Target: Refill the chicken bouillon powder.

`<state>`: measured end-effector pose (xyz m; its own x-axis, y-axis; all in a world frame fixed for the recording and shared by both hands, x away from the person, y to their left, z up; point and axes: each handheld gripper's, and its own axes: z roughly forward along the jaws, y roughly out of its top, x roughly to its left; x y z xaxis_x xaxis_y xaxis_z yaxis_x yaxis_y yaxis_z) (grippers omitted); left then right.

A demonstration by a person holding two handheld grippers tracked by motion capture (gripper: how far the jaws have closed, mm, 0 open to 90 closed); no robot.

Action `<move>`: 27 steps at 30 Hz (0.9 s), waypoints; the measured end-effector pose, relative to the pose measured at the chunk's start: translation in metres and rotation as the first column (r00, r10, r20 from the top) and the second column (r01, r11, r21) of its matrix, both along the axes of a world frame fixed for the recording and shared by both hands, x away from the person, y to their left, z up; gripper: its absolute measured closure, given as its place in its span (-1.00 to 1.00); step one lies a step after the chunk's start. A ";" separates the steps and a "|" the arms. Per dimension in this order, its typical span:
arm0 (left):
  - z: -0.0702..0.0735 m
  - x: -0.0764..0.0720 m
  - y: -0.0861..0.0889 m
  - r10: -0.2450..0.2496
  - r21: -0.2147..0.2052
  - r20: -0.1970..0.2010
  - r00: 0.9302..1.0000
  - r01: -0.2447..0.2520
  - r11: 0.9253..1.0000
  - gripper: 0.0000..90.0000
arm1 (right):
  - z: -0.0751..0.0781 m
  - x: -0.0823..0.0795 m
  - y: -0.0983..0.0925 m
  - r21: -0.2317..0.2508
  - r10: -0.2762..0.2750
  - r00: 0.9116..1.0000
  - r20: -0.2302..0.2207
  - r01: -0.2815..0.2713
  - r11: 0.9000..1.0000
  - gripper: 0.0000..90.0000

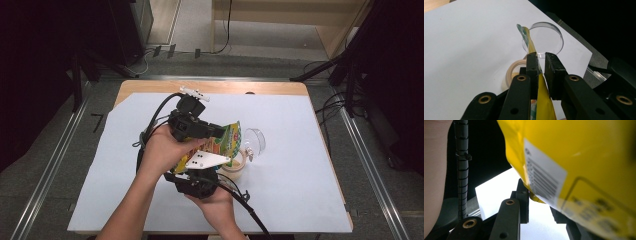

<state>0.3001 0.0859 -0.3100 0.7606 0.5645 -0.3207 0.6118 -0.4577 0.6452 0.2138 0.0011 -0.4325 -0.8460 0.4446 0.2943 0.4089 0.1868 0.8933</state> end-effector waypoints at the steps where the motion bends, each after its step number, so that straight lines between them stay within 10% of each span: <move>1: 0.000 0.000 0.000 0.000 0.001 0.000 1.000 0.000 1.000 0.82 | 0.000 0.000 0.000 0.001 0.000 1.000 -0.001 0.000 1.000 0.62; 27: -0.002 0.000 -0.003 -0.012 -0.008 0.000 1.000 0.012 1.000 0.83 | -0.002 0.000 -0.003 -0.011 -0.001 1.000 0.001 0.001 1.000 0.63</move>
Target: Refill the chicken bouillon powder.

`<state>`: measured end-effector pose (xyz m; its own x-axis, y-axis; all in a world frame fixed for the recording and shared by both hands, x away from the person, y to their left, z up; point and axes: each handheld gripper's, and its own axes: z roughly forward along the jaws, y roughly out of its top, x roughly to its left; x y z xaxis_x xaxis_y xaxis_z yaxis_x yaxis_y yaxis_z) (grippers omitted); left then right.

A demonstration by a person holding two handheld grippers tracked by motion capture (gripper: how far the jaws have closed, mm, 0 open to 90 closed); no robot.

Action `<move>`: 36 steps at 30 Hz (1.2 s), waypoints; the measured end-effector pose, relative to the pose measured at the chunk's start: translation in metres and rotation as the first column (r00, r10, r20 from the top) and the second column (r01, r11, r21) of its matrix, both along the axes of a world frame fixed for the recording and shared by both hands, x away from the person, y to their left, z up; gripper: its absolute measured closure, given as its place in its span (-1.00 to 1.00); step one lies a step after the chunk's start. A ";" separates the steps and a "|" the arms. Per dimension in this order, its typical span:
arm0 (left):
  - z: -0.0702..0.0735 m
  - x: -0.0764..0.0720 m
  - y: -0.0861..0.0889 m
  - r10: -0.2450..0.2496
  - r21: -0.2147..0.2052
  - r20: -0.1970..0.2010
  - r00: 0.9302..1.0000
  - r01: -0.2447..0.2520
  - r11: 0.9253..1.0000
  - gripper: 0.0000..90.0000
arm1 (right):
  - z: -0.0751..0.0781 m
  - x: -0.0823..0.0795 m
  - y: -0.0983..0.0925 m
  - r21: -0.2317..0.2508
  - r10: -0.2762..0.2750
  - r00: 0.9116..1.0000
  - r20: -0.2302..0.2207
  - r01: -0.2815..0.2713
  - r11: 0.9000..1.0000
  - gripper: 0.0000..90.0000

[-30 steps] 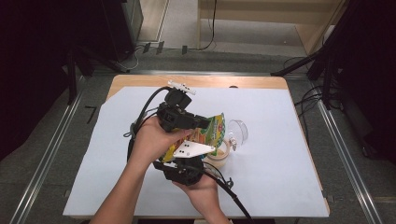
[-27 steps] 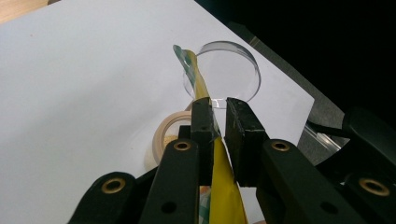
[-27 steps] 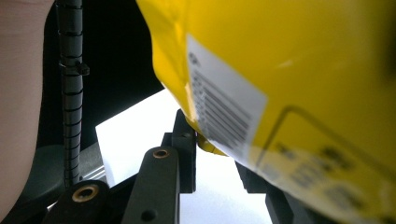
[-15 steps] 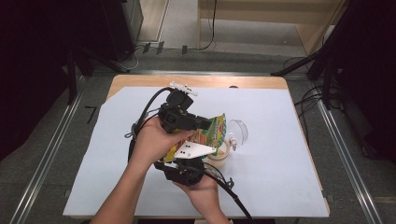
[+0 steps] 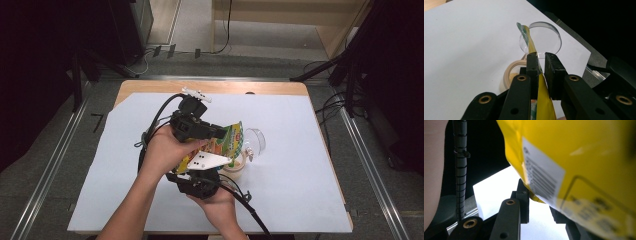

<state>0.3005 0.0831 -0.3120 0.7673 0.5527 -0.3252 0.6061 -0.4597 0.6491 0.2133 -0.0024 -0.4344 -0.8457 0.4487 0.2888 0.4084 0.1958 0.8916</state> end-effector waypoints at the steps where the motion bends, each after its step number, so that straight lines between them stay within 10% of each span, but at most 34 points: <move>1: 0.000 0.000 0.000 0.000 0.000 -0.001 1.000 0.000 1.000 0.83 | 0.000 0.001 0.000 -0.002 0.001 1.000 0.009 -0.001 1.000 0.63; 36: -0.001 0.002 0.000 0.000 -0.021 0.009 1.000 0.000 1.000 0.83 | 0.001 0.004 -0.004 -0.033 -0.001 1.000 0.017 0.001 0.999 0.63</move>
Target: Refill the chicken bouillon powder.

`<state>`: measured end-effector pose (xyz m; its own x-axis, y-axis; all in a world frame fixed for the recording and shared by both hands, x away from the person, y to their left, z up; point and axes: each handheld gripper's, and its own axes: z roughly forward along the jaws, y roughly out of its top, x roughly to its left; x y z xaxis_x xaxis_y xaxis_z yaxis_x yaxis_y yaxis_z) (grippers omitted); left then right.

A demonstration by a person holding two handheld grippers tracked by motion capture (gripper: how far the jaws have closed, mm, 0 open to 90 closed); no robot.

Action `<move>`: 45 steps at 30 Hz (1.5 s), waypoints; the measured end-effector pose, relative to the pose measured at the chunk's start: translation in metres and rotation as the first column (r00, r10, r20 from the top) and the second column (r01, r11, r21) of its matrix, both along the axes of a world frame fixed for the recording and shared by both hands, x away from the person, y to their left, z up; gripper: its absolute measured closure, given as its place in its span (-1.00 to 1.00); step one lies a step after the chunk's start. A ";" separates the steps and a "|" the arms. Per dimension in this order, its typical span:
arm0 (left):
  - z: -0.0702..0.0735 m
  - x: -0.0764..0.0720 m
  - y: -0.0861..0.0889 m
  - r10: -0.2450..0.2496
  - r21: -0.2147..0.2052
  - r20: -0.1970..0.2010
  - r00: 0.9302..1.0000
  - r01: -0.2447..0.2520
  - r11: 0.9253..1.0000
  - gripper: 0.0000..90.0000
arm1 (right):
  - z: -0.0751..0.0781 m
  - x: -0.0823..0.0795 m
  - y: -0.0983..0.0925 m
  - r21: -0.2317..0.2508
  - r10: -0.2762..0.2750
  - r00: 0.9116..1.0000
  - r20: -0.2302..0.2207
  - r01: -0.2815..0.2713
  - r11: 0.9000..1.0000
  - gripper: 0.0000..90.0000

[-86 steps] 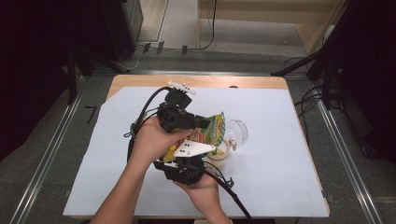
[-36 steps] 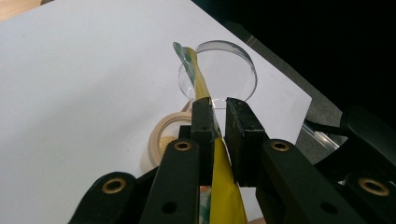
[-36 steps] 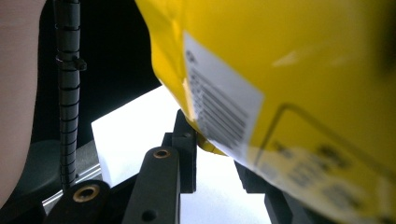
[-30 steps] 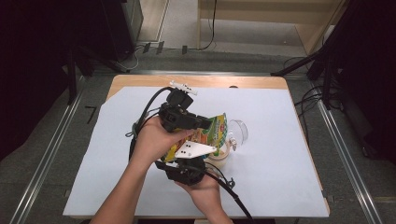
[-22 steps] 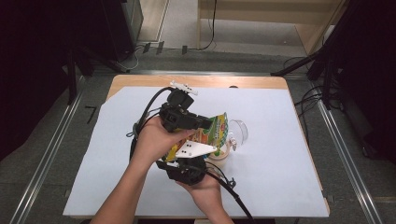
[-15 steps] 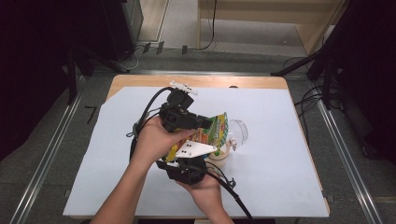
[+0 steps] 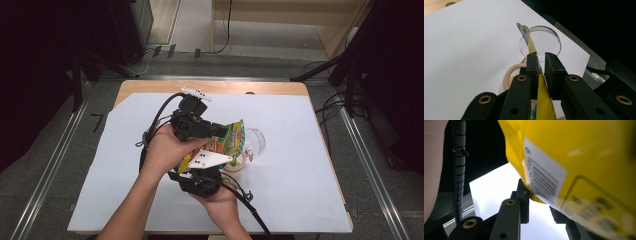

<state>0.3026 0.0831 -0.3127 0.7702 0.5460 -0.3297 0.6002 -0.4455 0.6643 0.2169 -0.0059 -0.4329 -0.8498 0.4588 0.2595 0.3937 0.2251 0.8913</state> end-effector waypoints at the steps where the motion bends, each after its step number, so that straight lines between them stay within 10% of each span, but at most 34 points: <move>1: 0.000 0.000 0.000 -0.001 0.001 -0.001 1.000 0.001 1.000 0.83 | 0.000 0.000 0.000 0.003 0.000 1.000 -0.001 0.000 1.000 0.63; 45: 0.000 -0.001 -0.001 -0.002 0.002 0.002 1.000 0.002 1.000 0.83 | -0.004 0.001 0.000 0.009 -0.008 1.000 0.009 0.008 1.000 0.63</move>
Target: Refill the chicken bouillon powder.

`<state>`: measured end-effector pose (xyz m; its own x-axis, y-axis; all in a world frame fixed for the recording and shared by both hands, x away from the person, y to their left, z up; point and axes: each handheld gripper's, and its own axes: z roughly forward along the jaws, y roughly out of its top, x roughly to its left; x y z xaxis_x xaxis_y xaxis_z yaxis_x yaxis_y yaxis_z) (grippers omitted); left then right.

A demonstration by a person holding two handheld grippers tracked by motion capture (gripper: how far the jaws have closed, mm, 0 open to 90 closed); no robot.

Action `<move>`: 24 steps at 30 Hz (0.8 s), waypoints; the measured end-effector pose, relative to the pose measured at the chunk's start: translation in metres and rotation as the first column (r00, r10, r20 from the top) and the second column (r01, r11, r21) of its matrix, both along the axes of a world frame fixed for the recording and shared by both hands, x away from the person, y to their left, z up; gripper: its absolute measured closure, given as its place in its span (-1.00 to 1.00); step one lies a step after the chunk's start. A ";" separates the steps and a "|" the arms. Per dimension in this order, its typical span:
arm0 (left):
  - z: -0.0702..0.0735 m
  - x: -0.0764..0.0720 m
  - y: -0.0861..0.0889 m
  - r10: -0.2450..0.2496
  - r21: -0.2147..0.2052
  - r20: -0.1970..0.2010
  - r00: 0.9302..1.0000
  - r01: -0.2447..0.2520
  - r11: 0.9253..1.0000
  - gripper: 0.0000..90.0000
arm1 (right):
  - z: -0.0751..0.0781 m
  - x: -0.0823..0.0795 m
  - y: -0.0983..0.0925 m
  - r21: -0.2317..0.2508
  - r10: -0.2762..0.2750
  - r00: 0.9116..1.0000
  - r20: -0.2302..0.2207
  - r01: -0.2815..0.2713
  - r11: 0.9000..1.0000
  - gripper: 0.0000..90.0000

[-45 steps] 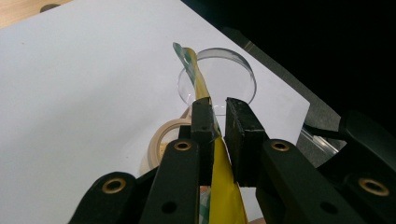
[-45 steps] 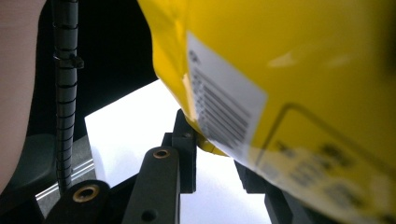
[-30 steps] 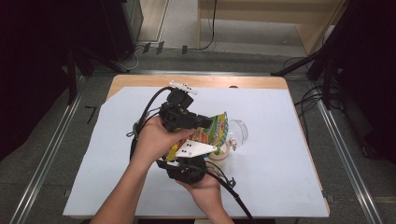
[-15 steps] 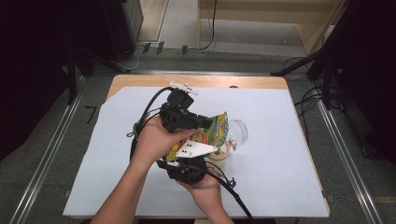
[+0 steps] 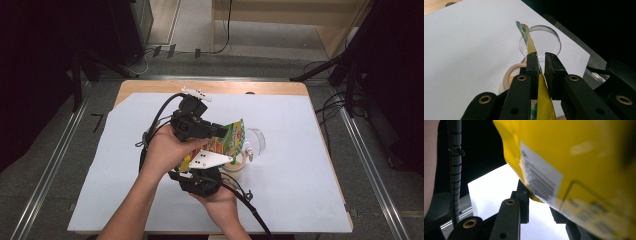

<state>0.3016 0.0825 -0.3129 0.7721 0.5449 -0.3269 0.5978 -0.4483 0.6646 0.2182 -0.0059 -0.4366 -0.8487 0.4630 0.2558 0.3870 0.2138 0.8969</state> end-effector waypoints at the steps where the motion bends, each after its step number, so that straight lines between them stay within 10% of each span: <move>1: 0.000 0.000 0.000 0.000 0.000 0.000 1.000 0.000 1.000 0.83 | 0.000 0.000 0.000 -0.001 0.000 1.000 -0.002 0.000 1.000 0.63; 24: -0.001 0.003 0.003 0.014 0.002 -0.006 1.000 -0.014 1.000 0.83 | 0.003 -0.002 0.001 -0.001 0.016 1.000 -0.013 -0.016 1.000 0.62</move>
